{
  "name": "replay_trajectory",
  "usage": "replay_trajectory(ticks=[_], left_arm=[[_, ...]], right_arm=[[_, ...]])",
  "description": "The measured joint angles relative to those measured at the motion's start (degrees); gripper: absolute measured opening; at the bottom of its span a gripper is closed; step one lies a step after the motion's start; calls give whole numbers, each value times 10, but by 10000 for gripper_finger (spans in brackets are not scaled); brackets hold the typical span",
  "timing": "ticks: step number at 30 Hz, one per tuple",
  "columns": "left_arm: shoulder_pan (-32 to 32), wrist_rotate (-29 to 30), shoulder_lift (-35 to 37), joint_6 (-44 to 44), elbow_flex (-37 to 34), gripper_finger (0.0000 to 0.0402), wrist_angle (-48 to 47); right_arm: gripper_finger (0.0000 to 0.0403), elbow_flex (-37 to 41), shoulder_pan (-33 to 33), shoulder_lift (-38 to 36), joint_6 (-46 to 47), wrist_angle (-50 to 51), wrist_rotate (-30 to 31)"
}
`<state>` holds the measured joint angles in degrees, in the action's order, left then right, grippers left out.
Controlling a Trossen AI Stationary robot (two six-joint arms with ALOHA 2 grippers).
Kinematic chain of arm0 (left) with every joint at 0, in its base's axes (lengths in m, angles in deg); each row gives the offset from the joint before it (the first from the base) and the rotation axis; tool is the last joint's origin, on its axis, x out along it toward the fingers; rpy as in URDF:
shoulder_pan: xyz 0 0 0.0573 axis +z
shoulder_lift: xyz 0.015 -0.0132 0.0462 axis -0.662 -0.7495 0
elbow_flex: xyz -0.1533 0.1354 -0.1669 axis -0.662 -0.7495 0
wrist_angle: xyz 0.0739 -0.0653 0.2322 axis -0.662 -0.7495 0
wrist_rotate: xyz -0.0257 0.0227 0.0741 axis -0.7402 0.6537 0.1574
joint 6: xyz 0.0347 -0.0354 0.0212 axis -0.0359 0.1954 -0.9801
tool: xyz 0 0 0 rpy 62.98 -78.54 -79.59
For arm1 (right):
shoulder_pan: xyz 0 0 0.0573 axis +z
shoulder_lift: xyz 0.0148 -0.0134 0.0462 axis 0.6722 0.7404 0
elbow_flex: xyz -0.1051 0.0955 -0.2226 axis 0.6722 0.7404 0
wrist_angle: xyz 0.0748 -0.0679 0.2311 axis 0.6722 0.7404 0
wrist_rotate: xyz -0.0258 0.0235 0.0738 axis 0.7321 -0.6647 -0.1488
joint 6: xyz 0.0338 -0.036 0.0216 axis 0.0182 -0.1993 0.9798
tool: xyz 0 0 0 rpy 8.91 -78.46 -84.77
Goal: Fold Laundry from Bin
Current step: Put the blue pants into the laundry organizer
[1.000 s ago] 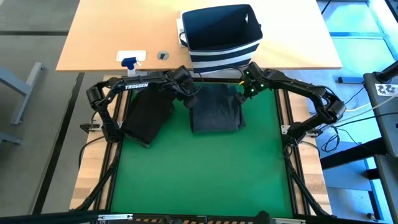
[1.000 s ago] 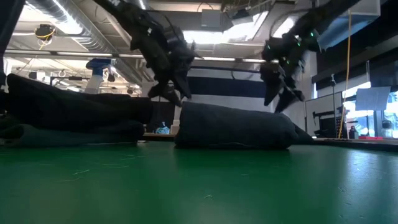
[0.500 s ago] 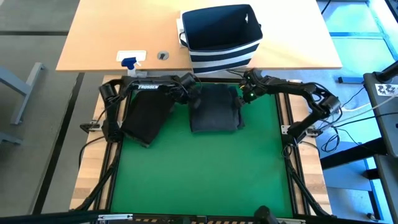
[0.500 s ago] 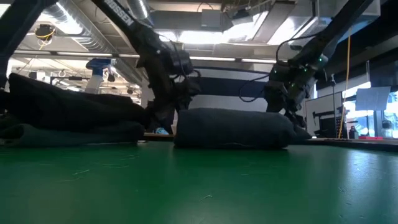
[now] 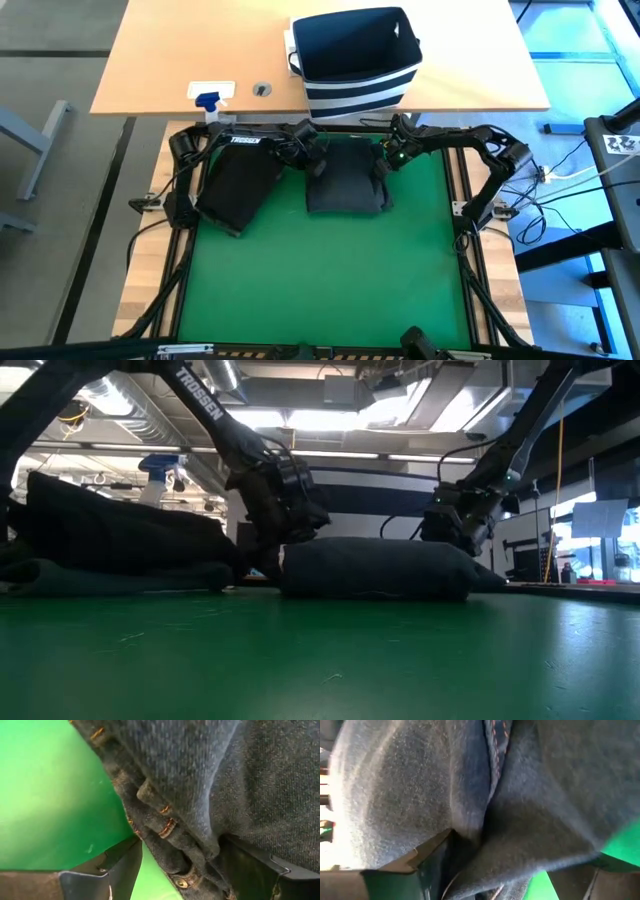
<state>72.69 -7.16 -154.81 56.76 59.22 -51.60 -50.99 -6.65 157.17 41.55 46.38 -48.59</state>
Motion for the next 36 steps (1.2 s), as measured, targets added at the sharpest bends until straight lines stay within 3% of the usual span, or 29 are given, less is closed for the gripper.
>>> replay_trajectory(ticks=[5, 12, 15, 21, 22, 27, 31, 36], left_arm=[[5, -28, -2, -32, 0, 240, 9], [1, -48, -5, -68, -2, 167, 44], [-3, -50, -5, -96, -2, 131, 59], [-10, -53, -4, -142, -2, 44, 79], [-10, -53, -4, -149, -2, 32, 79], [-10, -63, 14, -164, -2, 27, 78], [-14, -71, 56, -190, -2, 27, 79], [-14, -77, 93, -202, -1, 27, 79]], right_arm=[[287, 0, 0, 6, -2, -7, -13], [271, 1, 7, 7, 24, -14, 10], [221, 1, 13, 7, 24, -15, 25], [41, 1, 32, 7, 18, -15, 65], [25, 1, 35, 6, 13, -15, 70], [36, 2, 39, -3, 4, -27, 64], [16, 5, 41, -41, 2, -27, 85], [18, 4, 39, -93, 5, -35, 88]])
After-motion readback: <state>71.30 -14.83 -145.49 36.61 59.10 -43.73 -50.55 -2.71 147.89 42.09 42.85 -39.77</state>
